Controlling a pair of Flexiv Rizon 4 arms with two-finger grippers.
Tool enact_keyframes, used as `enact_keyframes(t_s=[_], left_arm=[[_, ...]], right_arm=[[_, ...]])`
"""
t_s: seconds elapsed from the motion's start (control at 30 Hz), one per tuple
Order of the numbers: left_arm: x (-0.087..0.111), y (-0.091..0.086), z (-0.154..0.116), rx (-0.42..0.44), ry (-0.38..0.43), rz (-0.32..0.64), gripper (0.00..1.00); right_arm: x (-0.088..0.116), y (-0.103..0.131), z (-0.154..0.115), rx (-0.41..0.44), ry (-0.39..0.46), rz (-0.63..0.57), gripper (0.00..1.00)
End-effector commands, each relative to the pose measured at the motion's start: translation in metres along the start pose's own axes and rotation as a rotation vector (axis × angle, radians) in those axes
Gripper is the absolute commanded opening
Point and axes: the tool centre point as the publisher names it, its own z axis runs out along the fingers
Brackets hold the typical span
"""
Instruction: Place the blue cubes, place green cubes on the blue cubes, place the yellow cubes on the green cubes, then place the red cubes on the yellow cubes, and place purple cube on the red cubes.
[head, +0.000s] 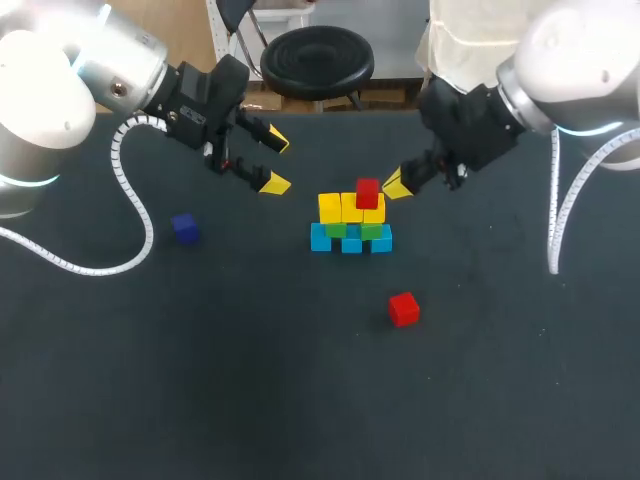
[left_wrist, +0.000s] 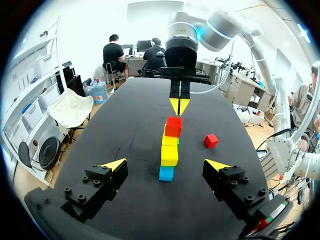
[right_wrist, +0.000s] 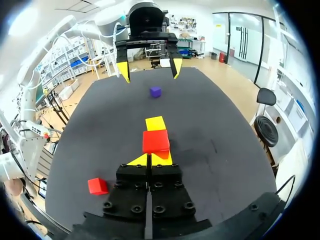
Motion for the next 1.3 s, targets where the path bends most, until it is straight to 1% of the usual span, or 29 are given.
enact_keyframes(t_s=[0.03, 0.67, 0.9, 1.03, 1.3], left_arm=[[0.0005, 0.0011, 0.0003, 0.002, -0.001, 0.002, 1.00], [0.0005, 0.0011, 0.0003, 0.002, -0.001, 0.002, 1.00], [0.0005, 0.0011, 0.0003, 0.002, -0.001, 0.002, 1.00], [0.0005, 0.0011, 0.0003, 0.002, -0.001, 0.002, 1.00], [0.0005, 0.0011, 0.0003, 0.002, -0.001, 0.002, 1.00]], right_arm=[[-0.0014, -0.0061, 0.0035, -0.012, 0.001, -0.001, 0.00], [-0.0036, -0.0121, 0.0054, -0.021, 0.002, -0.002, 0.00], [0.0009, -0.0075, -0.0035, 0.002, 0.007, 0.009, 0.00], [0.0028, -0.0078, -0.0007, -0.004, 0.008, 0.014, 0.00], [-0.0003, -0.0120, 0.0059, -0.021, 0.008, 0.006, 0.00]])
